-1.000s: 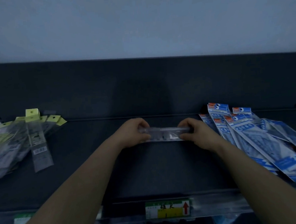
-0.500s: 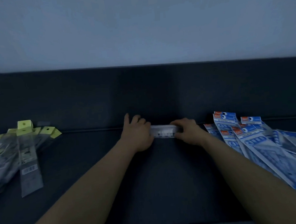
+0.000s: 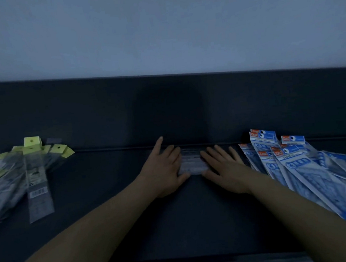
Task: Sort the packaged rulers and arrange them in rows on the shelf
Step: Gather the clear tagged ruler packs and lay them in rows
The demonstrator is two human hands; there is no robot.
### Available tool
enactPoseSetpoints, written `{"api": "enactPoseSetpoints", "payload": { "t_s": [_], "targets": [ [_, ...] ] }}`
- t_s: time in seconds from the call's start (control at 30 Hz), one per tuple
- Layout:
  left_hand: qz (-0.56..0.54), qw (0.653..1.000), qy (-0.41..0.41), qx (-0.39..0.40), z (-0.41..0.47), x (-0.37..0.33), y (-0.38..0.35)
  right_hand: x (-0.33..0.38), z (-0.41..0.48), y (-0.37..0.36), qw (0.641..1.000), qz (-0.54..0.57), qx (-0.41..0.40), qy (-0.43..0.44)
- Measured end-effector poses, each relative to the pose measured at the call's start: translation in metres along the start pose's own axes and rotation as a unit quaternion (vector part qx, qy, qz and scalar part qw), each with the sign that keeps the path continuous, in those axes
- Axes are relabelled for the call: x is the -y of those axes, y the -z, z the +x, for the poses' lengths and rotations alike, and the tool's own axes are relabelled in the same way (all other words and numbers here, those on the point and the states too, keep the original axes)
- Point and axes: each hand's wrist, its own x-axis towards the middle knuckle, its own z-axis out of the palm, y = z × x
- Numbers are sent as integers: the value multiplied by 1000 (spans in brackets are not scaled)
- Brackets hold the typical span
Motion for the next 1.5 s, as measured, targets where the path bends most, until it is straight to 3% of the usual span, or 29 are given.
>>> {"api": "enactPoseSetpoints", "payload": {
  "t_s": [0.23,0.57,0.63,0.73,0.83,0.9,1.2,1.3,1.4,1.5],
  "targets": [
    [-174,978,55,97,-23,-8,-8,9,-23,-4,999,46,28,1],
    [-256,955,83,121,-50,-11,-4,20,-49,-3,998,51,24,-4],
    [-266,954,100,94,-55,-8,-2,24,-52,-2,999,46,12,-5],
    [-296,947,127,-9,-65,3,2,39,-53,9,994,83,-65,2],
    [-399,893,181,-102,-84,19,12,66,-48,25,980,149,-130,16],
    [-432,863,215,-148,-101,31,20,88,-42,30,975,187,-115,28],
    [-388,812,364,-239,-201,126,1,210,16,36,958,245,-110,100],
    [-314,818,431,-215,-233,172,-17,259,36,39,949,277,-97,113],
    [-238,839,480,-95,-260,218,-35,308,54,41,938,322,-65,109],
    [-232,851,471,7,-266,244,-46,355,71,42,933,343,-54,95]
  ]
}}
